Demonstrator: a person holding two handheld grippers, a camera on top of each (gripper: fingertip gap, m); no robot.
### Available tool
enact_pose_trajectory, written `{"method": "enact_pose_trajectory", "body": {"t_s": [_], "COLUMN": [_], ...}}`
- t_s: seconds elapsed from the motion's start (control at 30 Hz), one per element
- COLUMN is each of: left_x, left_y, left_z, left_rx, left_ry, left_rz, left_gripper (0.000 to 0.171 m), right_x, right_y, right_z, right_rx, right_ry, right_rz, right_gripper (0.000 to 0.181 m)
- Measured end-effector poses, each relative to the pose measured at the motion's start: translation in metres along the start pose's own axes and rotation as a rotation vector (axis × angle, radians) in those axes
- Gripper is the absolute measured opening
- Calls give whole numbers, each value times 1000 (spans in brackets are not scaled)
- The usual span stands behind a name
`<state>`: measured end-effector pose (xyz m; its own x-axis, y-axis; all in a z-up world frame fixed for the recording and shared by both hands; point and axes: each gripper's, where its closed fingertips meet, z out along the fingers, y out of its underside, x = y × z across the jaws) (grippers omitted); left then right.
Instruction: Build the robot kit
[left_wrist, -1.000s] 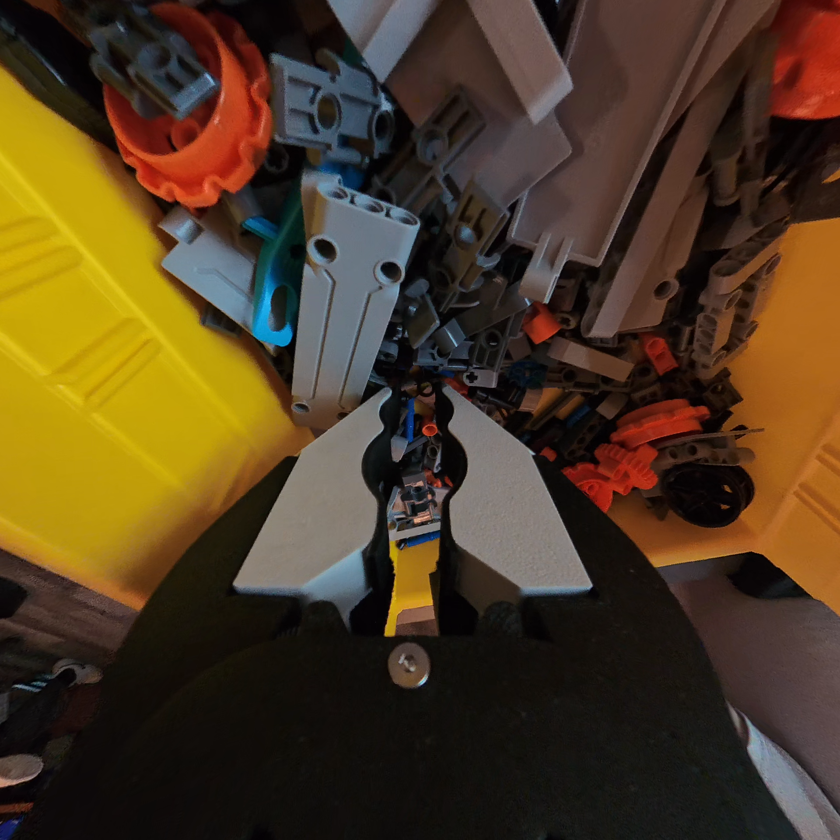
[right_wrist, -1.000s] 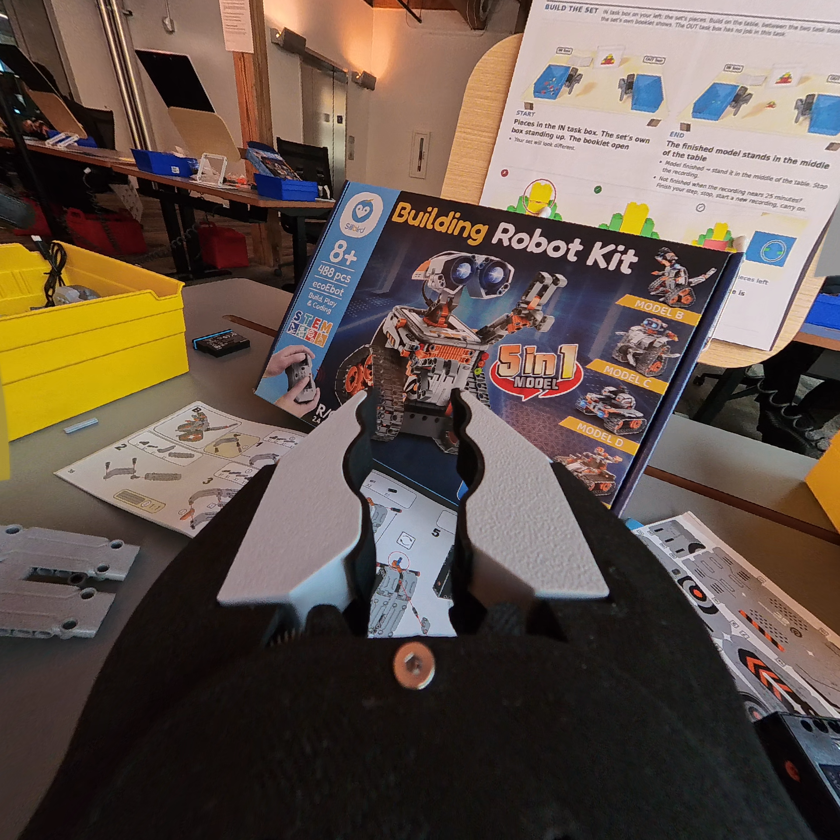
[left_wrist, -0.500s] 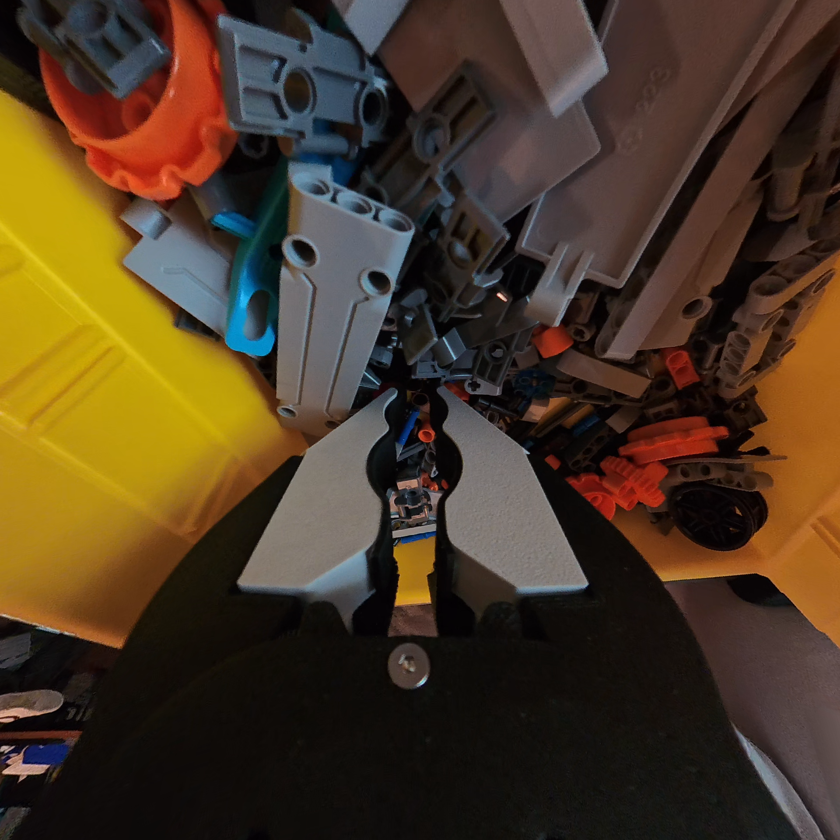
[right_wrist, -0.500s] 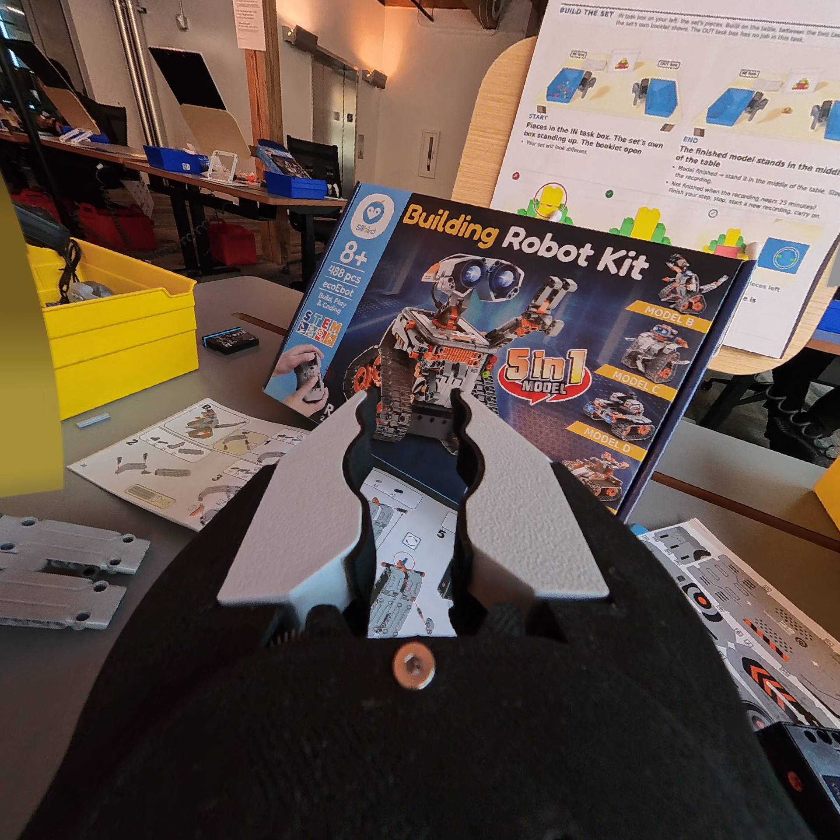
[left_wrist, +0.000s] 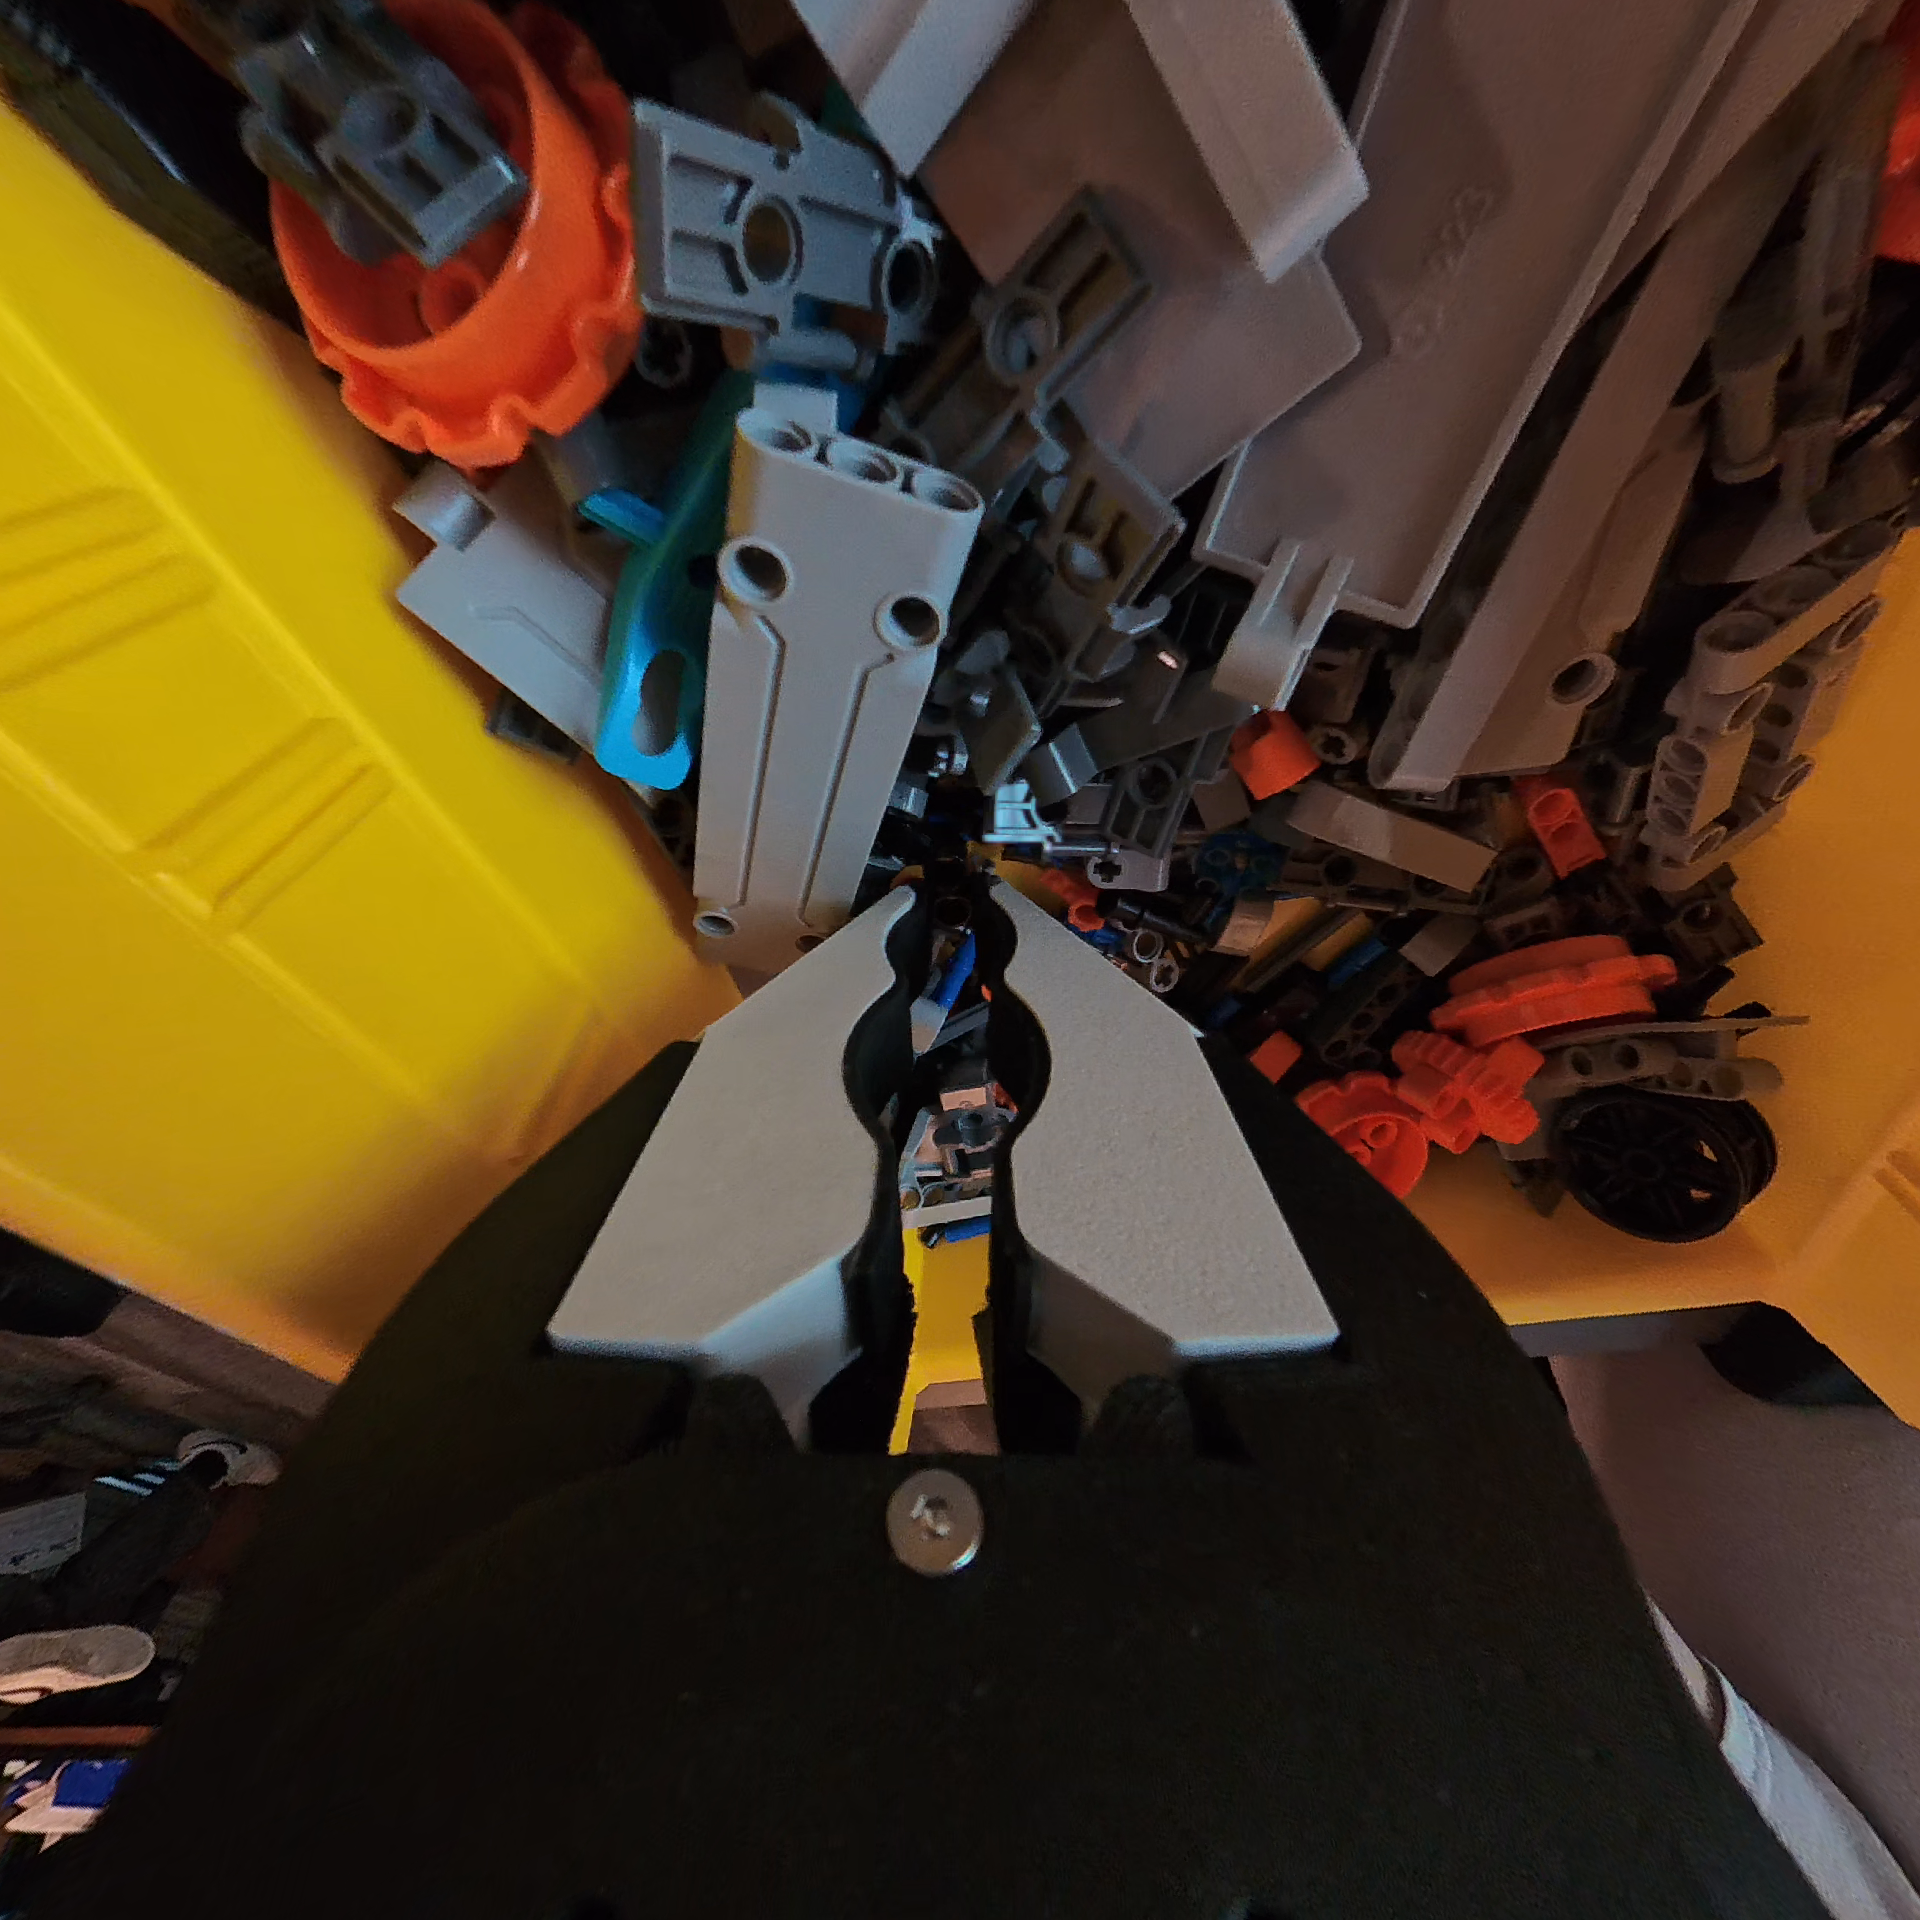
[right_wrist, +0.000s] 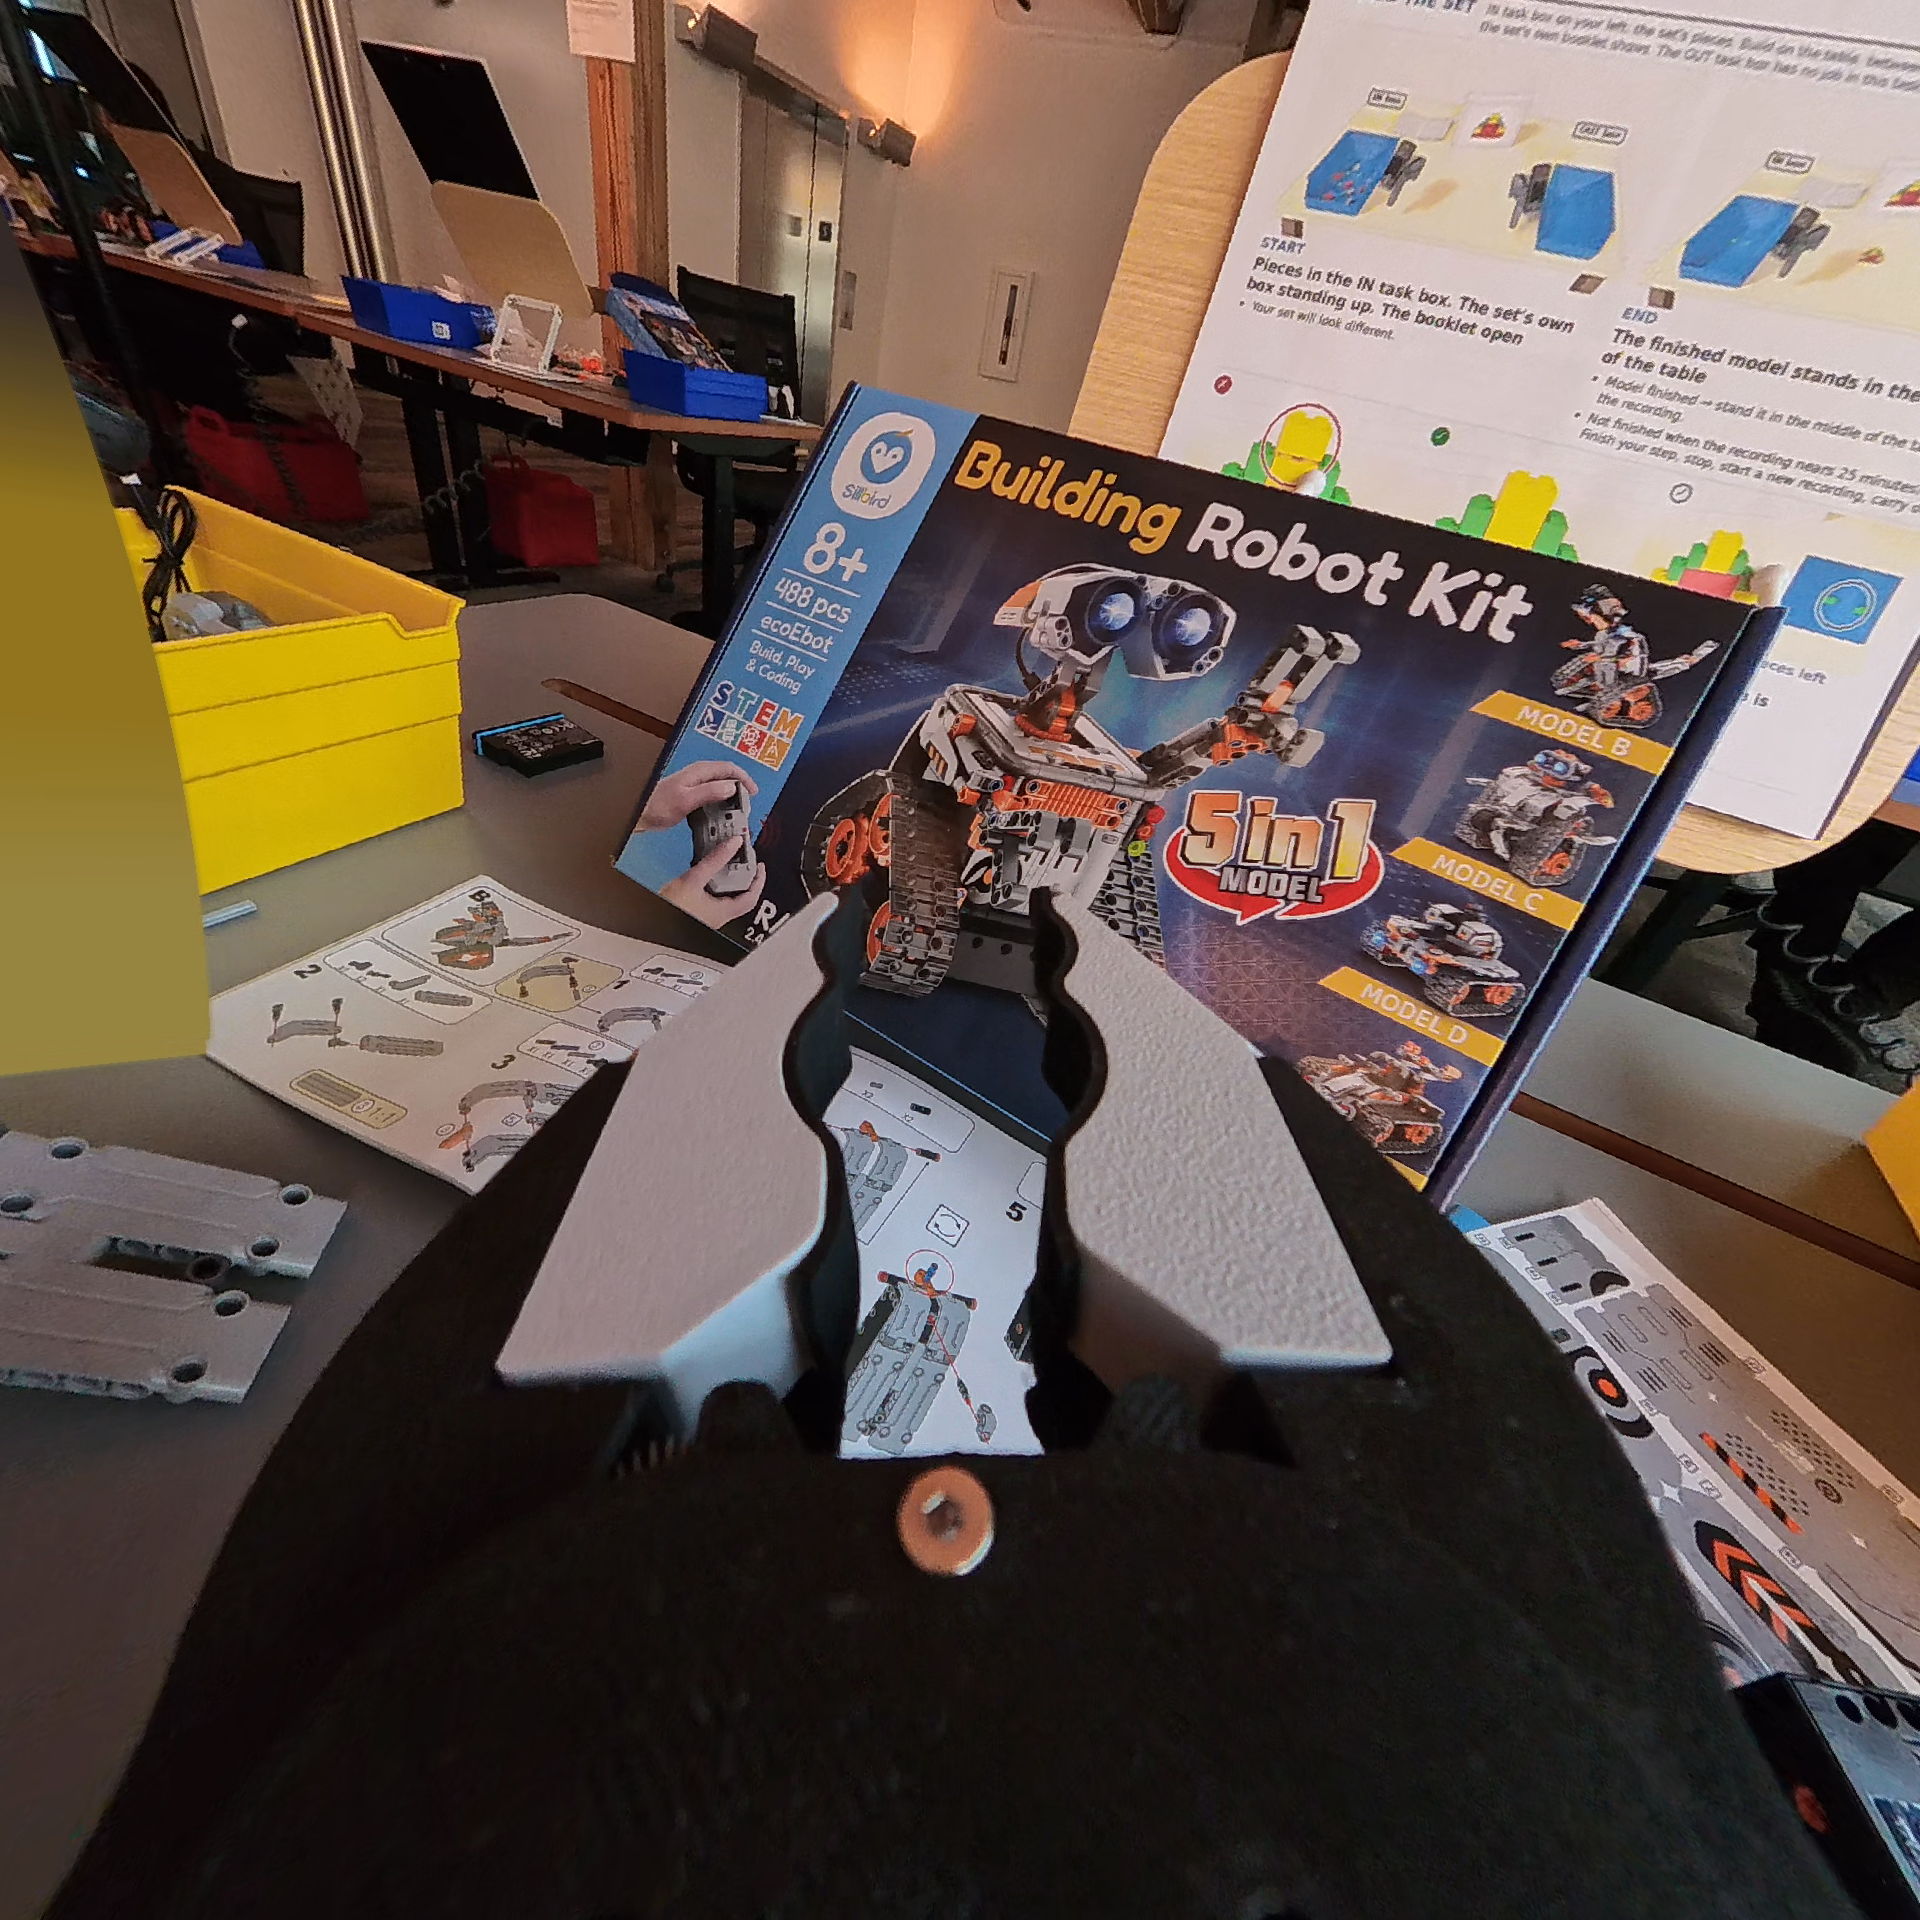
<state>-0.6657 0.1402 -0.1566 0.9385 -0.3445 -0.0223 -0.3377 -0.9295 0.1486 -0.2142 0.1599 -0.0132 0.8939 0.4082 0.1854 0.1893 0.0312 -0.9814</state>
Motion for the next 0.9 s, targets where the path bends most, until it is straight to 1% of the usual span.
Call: {"method": "enact_pose_trajectory", "body": {"t_s": [0.1,0.3,0.5,0.6,0.73,0.8,0.9], "left_x": [4,6,7,7,7,6,11], "left_y": [1,4,3,5,15,18,13], "left_z": [2,6,8,5,-6,-16,-41], "left_rx": [-4,-19,-34,-28,-21,12,132], "left_ry": [30,52,35,32,20,1,-14], "left_rz": [21,43,70,75,47,32,26], "left_gripper": [10,8,5,4,3,0,0], "right_x": [0,-2,-4,-5,-8,-8,-5], "right_y": [1,3,4,4,3,2,1], "right_z": [1,2,2,2,2,2,2], "right_rx": [-5,-14,-19,-21,-20,-18,-15], "right_ry": [0,-7,-14,-17,-23,-21,-2], "right_rz": [-3,-8,-17,-24,-30,-43,-70], "right_gripper": [32,31,32,32,32,31,31]}}
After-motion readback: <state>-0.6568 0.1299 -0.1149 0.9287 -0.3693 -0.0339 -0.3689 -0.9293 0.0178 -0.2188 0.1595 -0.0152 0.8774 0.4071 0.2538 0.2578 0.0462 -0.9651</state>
